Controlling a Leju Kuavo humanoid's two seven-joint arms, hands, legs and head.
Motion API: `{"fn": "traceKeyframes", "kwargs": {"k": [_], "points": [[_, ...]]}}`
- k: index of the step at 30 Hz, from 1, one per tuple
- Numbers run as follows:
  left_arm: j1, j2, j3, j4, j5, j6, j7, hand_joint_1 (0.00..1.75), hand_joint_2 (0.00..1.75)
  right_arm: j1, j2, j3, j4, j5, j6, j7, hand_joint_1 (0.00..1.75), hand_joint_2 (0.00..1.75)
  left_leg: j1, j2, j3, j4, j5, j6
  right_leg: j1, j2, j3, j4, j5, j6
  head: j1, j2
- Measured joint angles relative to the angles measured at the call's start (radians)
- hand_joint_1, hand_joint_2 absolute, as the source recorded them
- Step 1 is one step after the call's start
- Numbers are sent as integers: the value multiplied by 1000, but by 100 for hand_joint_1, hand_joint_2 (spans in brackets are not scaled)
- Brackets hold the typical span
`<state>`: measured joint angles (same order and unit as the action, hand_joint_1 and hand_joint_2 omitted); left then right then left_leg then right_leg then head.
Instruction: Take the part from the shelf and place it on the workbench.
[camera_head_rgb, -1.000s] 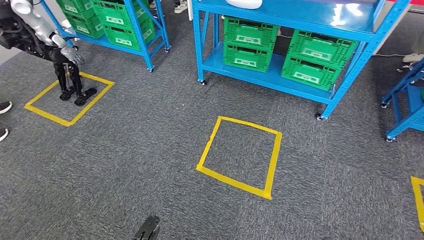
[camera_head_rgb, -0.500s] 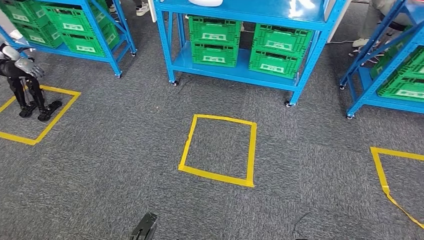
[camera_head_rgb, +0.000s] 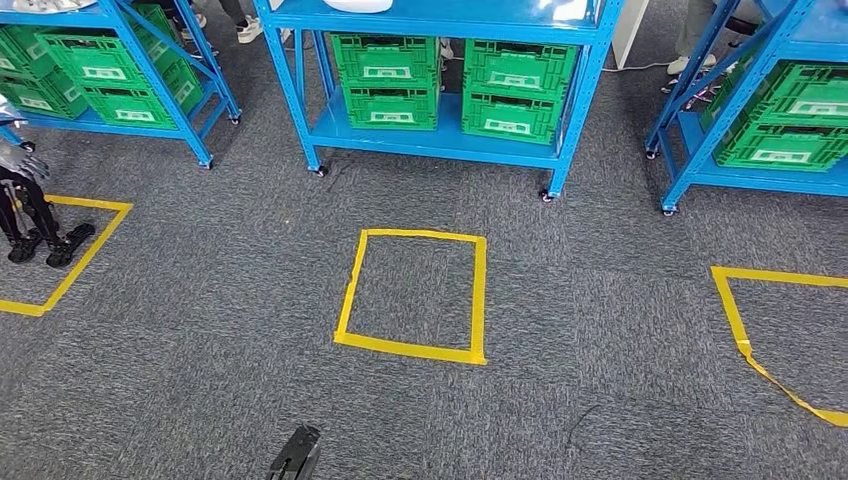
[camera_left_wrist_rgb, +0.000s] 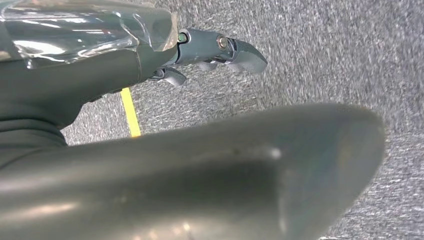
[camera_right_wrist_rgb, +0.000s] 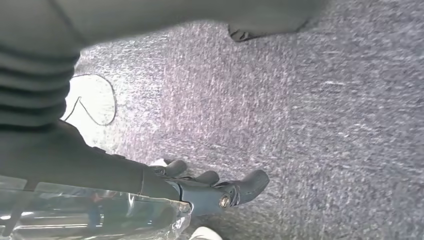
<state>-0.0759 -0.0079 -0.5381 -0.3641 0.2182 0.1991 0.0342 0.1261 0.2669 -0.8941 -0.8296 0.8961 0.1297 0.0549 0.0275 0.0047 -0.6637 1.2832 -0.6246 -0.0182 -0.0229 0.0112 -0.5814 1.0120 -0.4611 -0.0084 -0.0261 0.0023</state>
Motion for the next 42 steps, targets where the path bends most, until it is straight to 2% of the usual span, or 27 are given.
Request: {"fn": "traceKeyframes", "kwargs": {"k": [1, 3, 4, 5, 8, 9, 11, 17, 42], "points": [[1, 0, 0, 0, 0, 0, 0, 0, 0, 0, 0, -2, 1, 0, 0, 0, 0, 175, -3, -1, 17, -34, 25, 9, 5, 4, 0, 0, 1, -2, 0, 0], [0, 2, 1, 0, 0, 0, 0, 0, 0, 0, 2, -4, 3, 0, 0, 0, 0, 175, -15, -6, 89, -170, 88, 37, 11, 11, 0, 0, 4, -3, 1, 0], [0, 3, 1, 0, -1, 0, 0, 0, 0, -1, 3, -5, 4, 0, -1, 1, 0, 175, -22, -6, 117, -227, 109, 51, 13, 13, 1, -1, 5, -3, 2, 0], [-1, 4, 2, 0, -1, 0, 0, 0, 0, -2, 5, -7, 5, 1, -2, 3, 0, 175, -28, -5, 134, -263, 119, 58, 15, 13, -1, 0, 6, -3, 3, 0], [-1, 2, 4, 0, -3, 1, 0, 0, 0, -5, 6, -12, 9, 11, -3, 13, 0, 175, -34, -1, 135, -283, 126, 25, 16, 11, -9, 3, 7, -3, 4, 0], [-1, 2, 6, 0, -4, 1, 1, 0, 0, -7, 6, -14, 10, 14, -3, 14, 0, 175, -35, -1, 133, -283, 127, 18, 14, 11, -10, 3, 8, -2, 4, 0], [-1, 1, 10, 1, -4, 2, 1, 0, 0, -10, 7, -15, 13, 16, -2, 14, 0, 175, -36, -1, 132, -283, 130, 25, 11, 11, -10, 1, 11, 2, 4, 0], [0, -1, 23, 1, -3, 2, 2, 0, 0, -22, 4, -16, 19, 16, 6, 12, 0, 175, -41, -1, 131, -282, 132, 30, 6, 11, -10, -1, 16, 9, 4, 0], [37, -11, 76, 7, 21, 18, 16, 0, 0, -26, -14, 6, 54, 40, 39, -2, 0, 175, -42, -1, 131, -282, 132, 31, 6, 11, -11, -1, 16, 9, 4, 0]]}}
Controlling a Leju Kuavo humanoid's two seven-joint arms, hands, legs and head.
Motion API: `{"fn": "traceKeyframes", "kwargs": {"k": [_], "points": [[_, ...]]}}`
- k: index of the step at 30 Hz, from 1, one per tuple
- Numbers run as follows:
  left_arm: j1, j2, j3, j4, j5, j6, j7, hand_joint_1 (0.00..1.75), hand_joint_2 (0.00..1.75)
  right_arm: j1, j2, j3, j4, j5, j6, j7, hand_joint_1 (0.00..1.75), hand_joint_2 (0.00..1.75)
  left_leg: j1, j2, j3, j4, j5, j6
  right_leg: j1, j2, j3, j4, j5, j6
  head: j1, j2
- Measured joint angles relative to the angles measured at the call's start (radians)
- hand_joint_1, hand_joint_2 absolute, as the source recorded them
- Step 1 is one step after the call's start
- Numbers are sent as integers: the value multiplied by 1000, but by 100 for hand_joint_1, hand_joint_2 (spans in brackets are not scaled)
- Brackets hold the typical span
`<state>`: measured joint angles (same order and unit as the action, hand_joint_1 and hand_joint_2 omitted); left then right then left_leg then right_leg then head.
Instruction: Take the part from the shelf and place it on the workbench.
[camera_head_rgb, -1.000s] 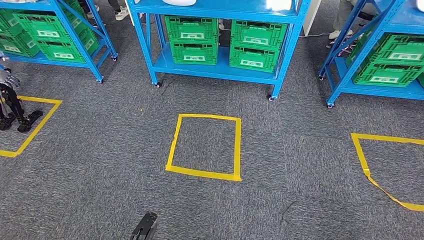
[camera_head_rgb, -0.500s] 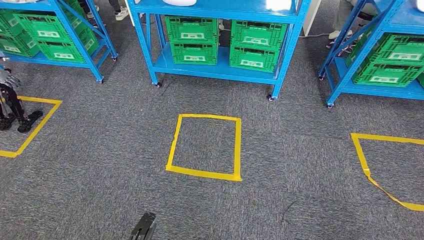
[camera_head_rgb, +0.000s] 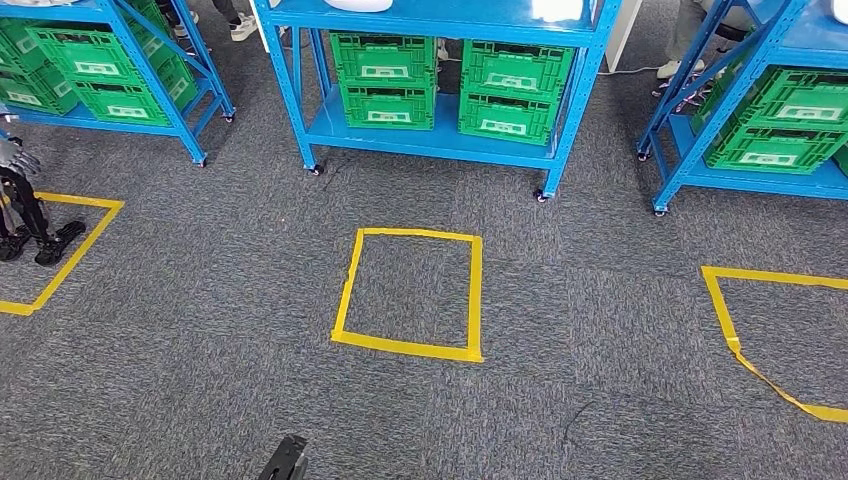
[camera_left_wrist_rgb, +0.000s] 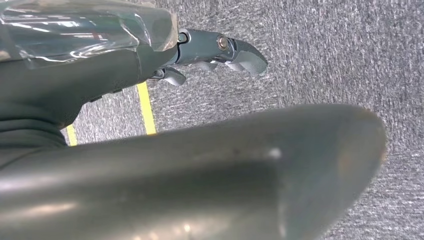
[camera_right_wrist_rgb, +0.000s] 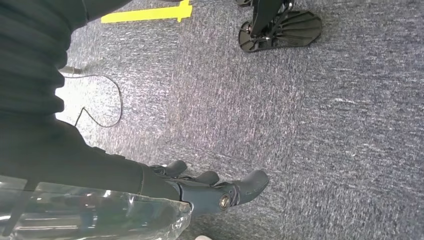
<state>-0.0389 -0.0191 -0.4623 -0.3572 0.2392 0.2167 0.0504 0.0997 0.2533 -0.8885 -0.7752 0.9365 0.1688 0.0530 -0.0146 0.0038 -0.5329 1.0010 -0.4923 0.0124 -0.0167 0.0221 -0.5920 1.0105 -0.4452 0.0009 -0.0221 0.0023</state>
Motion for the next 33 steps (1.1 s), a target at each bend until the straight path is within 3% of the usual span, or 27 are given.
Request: {"fn": "traceKeyframes", "kwargs": {"k": [28, 33], "points": [[-9, 3, 3, 0, -49, -3, 2, 0, 0, 6, -8, 0, 18, -47, -11, -7, 0, 175, 0, 0, 0, 0, 0, 0, 0, 0, 0, 0, 0, 0, 0, 0], [-8, 7, -1, 0, -77, 13, -7, 0, 0, 33, 19, -13, -10, -45, 40, 18, 0, 175, 0, 0, 0, 0, 0, 0, 0, 0, 0, 0, 0, 0, 0, 0]]}}
